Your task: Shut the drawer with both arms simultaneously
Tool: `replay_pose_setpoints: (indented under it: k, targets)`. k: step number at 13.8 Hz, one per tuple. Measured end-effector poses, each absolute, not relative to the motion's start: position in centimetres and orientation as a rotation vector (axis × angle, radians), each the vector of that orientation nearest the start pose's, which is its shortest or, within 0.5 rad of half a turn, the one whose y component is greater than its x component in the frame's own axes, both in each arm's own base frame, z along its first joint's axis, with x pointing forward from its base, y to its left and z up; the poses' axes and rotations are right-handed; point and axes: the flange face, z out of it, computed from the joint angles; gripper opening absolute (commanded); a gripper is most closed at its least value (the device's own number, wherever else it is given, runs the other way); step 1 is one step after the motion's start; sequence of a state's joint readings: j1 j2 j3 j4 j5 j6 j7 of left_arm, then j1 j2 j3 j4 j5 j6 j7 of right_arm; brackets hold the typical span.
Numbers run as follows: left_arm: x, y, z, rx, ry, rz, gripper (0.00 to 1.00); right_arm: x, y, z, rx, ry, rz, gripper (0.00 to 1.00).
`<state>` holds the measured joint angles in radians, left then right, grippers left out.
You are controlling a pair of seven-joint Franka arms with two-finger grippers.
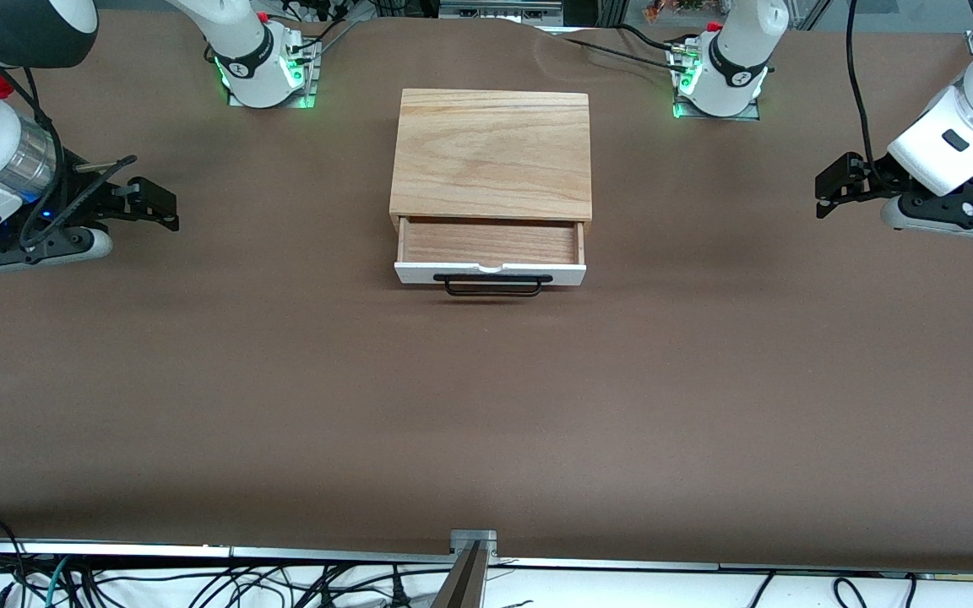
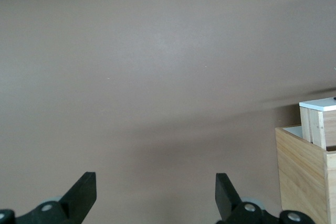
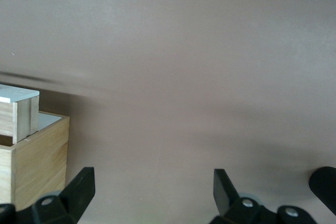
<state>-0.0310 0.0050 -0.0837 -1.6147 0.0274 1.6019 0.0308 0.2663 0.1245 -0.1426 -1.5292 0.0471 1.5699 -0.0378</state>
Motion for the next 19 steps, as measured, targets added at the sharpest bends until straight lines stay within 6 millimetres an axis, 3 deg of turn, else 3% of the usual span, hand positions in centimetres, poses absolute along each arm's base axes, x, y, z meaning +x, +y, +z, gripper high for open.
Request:
replay_pose_setpoints:
  k: [5, 19]
  targets:
    - [55.4, -7.1, 60.2, -3.104, 0.254, 0.031, 1.00, 58.3, 8.3, 57.3, -3.102, -0.249, 0.132, 1.00]
    - [55.4, -7.2, 60.1, -3.104, 0.256, 0.033, 1.00, 58.4, 8.3, 57.2, -3.102, -0.248, 0.135, 1.00]
